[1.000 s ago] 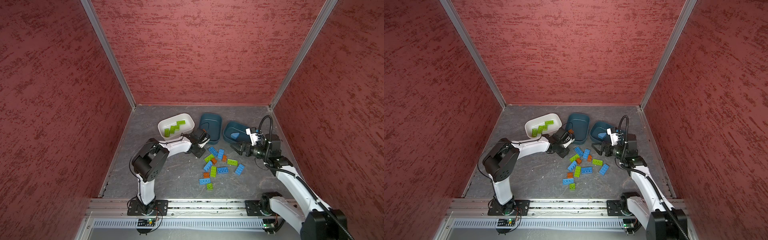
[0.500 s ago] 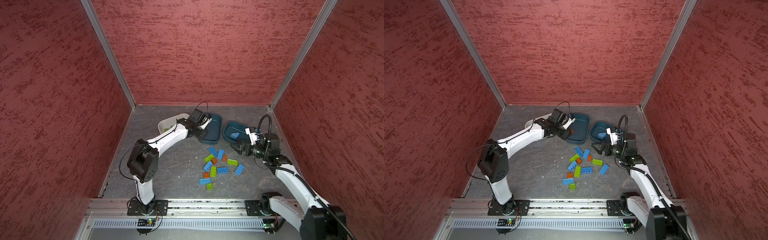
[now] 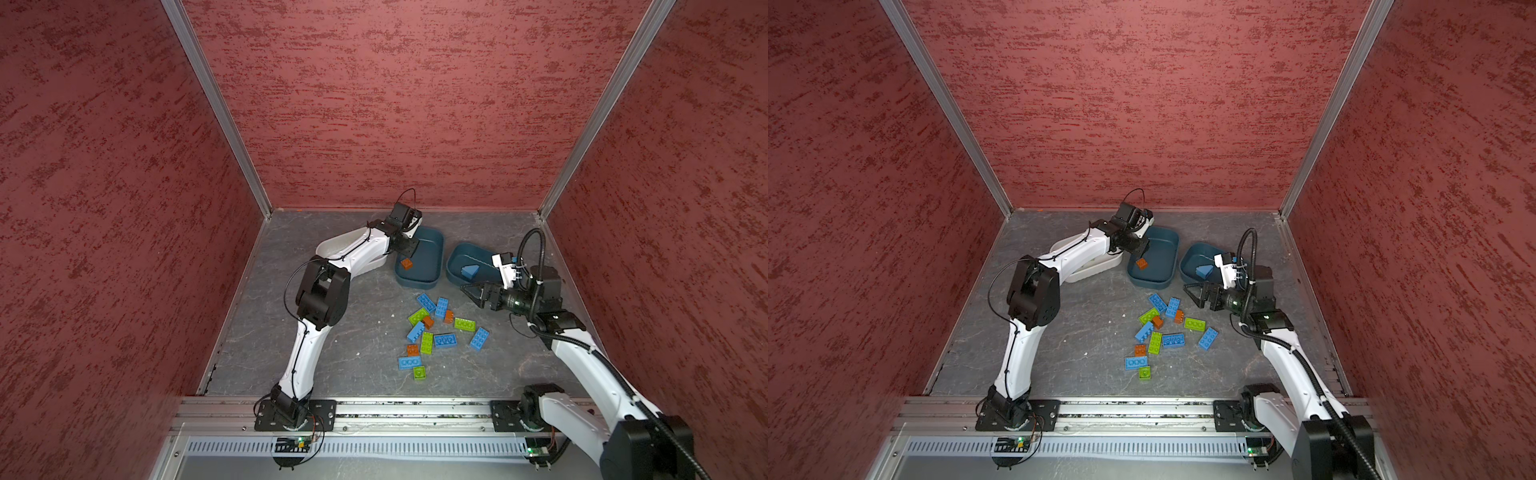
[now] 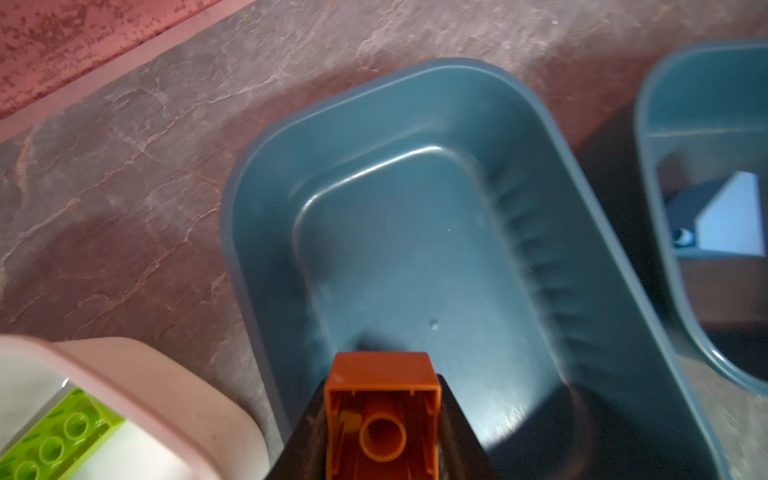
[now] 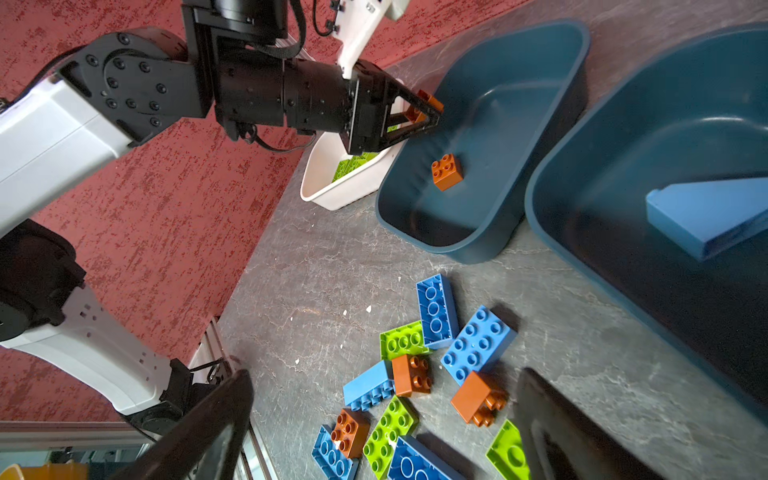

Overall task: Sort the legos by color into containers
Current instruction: 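Carry the orange-brown brick into the nearer teal tub and release it, then return the left gripper to the pile and grasp a lime-green brick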

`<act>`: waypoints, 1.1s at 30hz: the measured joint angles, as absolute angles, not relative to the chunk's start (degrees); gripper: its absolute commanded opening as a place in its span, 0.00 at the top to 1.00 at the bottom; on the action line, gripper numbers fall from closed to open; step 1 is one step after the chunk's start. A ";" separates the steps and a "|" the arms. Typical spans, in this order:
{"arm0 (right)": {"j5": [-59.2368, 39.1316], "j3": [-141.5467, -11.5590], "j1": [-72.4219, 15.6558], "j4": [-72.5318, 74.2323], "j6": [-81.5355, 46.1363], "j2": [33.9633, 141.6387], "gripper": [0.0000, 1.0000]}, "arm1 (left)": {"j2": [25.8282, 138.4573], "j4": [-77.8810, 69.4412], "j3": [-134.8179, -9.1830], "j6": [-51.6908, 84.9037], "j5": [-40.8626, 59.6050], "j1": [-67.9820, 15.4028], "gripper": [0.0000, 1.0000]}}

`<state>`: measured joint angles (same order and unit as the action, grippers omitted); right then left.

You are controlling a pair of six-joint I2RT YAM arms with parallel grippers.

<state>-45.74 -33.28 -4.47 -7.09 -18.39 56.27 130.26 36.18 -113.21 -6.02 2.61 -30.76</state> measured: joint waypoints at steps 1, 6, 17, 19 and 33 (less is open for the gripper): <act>-45.63 -33.28 -4.47 -7.18 -18.35 56.25 0.01 | 131.09 36.18 -114.15 -5.82 2.39 -30.65 0.70; -44.99 -33.28 -4.47 -7.68 -17.96 56.18 0.01 | 134.15 36.56 -117.75 -4.82 0.75 -30.59 0.58; -44.77 -33.28 -4.47 -8.60 -17.74 56.16 0.01 | 134.89 37.65 -117.99 -4.32 -0.32 -31.00 0.46; -44.77 -33.28 -4.47 -8.82 -17.72 56.12 0.01 | 134.26 37.65 -117.03 -4.29 -0.38 -31.18 0.44; -44.77 -33.28 -4.47 -9.63 -17.52 55.33 0.01 | 110.76 40.01 -97.45 -1.41 -0.51 -35.38 0.24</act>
<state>-44.77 -33.28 -4.47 -9.63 -17.52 55.33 110.76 40.01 -97.45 -1.41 -0.51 -35.38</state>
